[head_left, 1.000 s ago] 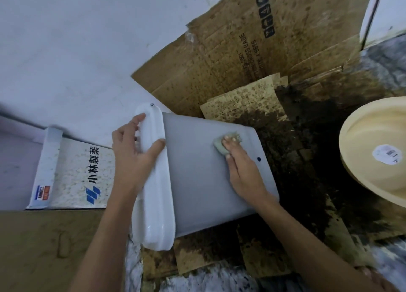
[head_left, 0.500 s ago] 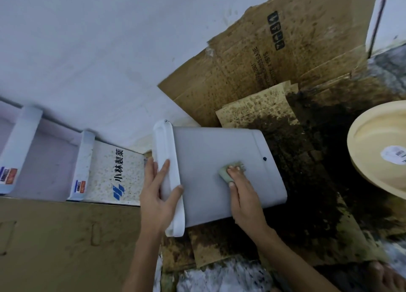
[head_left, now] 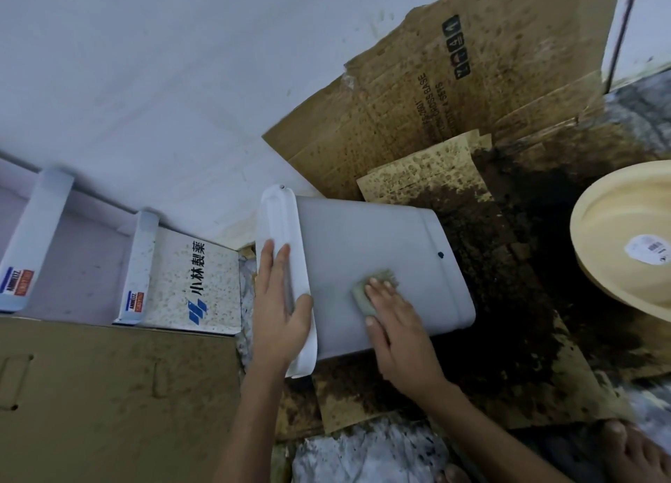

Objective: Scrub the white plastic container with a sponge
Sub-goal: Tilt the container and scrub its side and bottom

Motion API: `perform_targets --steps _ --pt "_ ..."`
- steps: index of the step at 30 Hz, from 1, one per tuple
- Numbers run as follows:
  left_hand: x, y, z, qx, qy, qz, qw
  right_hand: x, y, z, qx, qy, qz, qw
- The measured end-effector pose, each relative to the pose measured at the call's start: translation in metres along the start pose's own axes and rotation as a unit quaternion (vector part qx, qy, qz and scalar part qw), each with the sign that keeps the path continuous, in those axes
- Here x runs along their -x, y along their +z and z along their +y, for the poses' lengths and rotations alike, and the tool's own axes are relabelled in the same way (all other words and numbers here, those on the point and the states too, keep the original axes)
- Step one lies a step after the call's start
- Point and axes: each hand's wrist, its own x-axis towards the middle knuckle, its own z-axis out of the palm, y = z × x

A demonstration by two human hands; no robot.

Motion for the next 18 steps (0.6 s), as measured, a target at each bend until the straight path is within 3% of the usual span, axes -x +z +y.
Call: perform_targets --steps 6,12,15,18 --pt "-0.004 0.000 0.004 0.000 -0.021 -0.020 1.000 -0.064 -0.003 0.015 0.038 0.076 -0.057 0.995" --pt "-0.005 0.005 0.003 -0.004 -0.007 -0.013 1.000 -0.045 0.019 -0.038 0.053 -0.042 -0.036 0.997" --pt "-0.005 0.005 0.004 -0.003 -0.010 -0.003 1.000 -0.013 0.014 -0.024 0.033 -0.086 -0.002 0.996" --pt "-0.004 0.004 0.002 -0.001 -0.014 0.006 1.000 0.006 0.004 0.010 0.018 -0.074 0.011 0.997"
